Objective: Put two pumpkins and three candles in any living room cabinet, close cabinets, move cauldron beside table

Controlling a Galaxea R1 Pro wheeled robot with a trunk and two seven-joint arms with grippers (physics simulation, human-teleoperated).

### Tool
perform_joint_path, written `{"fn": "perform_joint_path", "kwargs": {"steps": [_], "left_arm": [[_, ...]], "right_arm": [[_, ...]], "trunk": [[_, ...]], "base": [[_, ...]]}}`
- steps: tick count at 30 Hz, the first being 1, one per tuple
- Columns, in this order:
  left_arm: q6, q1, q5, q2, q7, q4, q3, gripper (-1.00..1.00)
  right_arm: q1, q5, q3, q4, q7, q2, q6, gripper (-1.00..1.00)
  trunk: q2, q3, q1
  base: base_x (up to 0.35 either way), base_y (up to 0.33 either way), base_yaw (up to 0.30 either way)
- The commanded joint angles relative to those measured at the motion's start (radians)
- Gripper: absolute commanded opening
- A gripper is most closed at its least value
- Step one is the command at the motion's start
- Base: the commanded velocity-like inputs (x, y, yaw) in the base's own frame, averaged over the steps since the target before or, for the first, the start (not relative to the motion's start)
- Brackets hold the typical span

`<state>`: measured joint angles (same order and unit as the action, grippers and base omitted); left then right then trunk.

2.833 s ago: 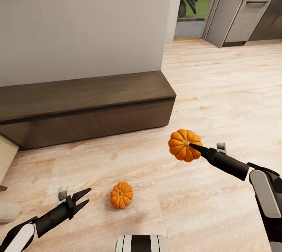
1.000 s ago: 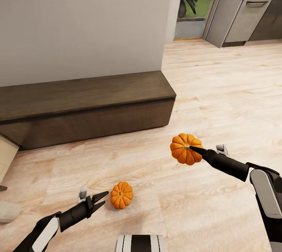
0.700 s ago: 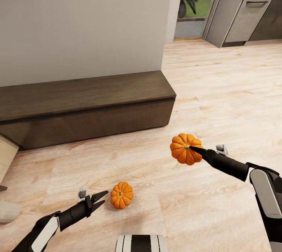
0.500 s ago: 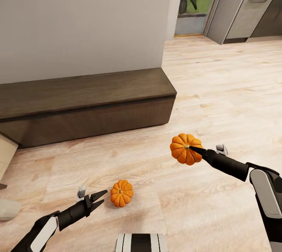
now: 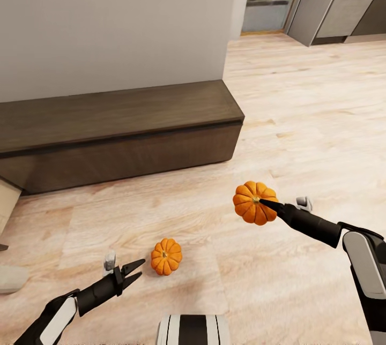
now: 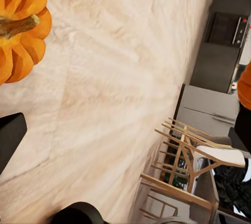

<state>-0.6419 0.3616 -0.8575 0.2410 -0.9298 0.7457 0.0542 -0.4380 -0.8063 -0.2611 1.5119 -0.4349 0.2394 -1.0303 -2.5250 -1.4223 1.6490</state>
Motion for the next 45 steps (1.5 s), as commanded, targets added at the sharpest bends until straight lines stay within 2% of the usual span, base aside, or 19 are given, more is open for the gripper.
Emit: {"fn": "perform_joint_path", "kwargs": {"steps": [1,7,11,14,17,22,45], "left_arm": [[-0.007,0.0,-0.009,0.001,0.0,0.0,0.004,1.0],[-0.008,0.003,-0.004,0.002,0.001,0.004,0.006,1.0],[-0.011,0.025,-0.009,0.023,-0.001,0.004,0.004,1.0],[-0.01,0.031,-0.013,0.029,-0.001,0.004,0.004,1.0],[-0.01,0.037,-0.014,0.033,-0.001,0.006,-0.008,1.0],[-0.01,0.039,-0.015,0.054,-0.001,0.003,-0.04,1.0],[-0.006,0.039,-0.012,0.062,0.008,0.0,-0.069,1.0]], "right_arm": [[-0.001,0.006,-0.001,0.004,-0.01,0.0,-0.005,-1.0],[-0.001,0.004,0.002,0.015,-0.013,0.0,-0.009,-1.0],[-0.001,0.004,0.0,0.016,-0.016,-0.001,-0.007,-1.0],[-0.001,0.004,-0.001,0.016,-0.025,-0.001,-0.007,-1.0],[-0.001,0.004,-0.002,0.016,-0.043,0.0,-0.005,-1.0],[-0.001,0.004,-0.002,0.016,-0.057,-0.001,-0.005,-1.0],[-0.001,0.005,-0.003,0.016,-0.06,-0.002,-0.004,-1.0]], "trunk": [[-0.001,-0.005,0.0],[-0.002,-0.028,0.003],[-0.003,-0.043,0.005],[-0.004,-0.055,0.006],[-0.004,-0.066,0.007],[-0.005,-0.086,0.01],[-0.011,-0.175,0.02]], "base": [[0.0,0.0,0.0],[0.0,0.0,0.0],[0.0,0.0,0.0],[0.0,0.0,0.0],[0.0,0.0,0.0],[0.0,0.0,0.0],[0.0,0.0,0.0]]}}
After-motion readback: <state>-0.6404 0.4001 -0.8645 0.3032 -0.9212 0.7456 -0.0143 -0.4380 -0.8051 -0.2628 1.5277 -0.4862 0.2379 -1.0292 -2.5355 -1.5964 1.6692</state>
